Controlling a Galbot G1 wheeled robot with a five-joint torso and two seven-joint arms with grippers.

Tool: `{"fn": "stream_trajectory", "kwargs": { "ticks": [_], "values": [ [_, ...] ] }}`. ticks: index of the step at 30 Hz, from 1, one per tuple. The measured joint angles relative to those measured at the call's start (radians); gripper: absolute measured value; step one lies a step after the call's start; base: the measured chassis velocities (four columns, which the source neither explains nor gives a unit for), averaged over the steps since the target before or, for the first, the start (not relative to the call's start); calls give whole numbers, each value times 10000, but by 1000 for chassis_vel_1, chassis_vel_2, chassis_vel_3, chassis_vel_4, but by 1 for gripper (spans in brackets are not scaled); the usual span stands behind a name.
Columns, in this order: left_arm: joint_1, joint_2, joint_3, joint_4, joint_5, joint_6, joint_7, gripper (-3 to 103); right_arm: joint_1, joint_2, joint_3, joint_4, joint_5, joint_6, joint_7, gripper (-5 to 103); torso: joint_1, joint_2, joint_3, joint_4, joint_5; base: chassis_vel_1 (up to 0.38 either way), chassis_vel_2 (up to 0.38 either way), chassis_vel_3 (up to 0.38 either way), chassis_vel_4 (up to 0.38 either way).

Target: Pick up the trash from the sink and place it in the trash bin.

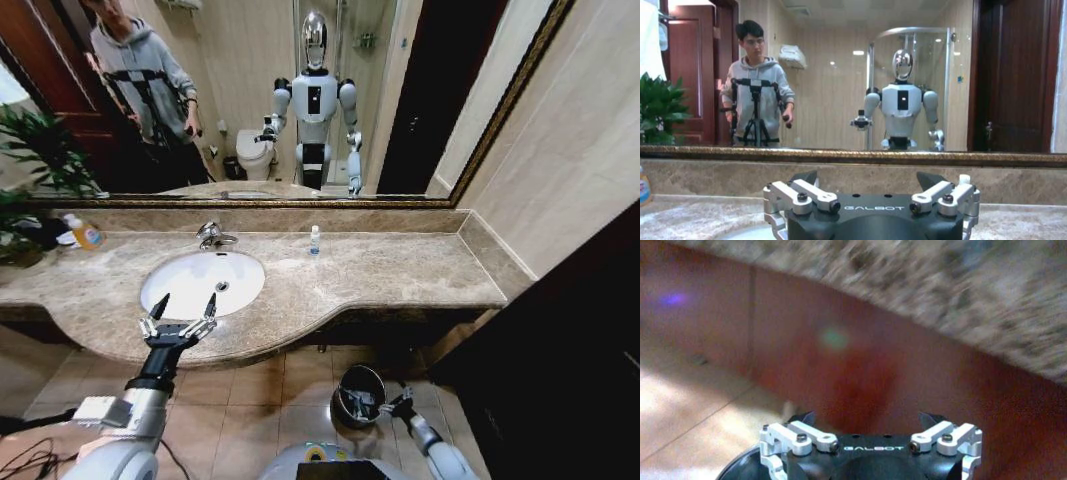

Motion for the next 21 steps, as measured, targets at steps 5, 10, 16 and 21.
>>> {"fn": "stream_trajectory", "kwargs": {
  "ticks": [5,10,16,21],
  "values": [
    [-1,0,0,0,0,0,0,100,-1093,-92,607,1714,744,93,500,100,0,0,0,0,1,0,0,0,0],
    [0,0,0,0,0,0,0,100,-2268,377,2009,3687,1090,507,509,100,0,0,0,0,0,0,0,0,0],
    [-1,0,0,0,1,0,0,100,-3651,737,3453,6914,1918,523,488,100,-1,1,-1,-4,-4,0,0,0,0],
    [-1,0,0,0,0,0,0,100,-3207,448,3202,8295,2432,-419,327,100,0,1,0,-4,-3,0,0,0,0]
  ]
}}
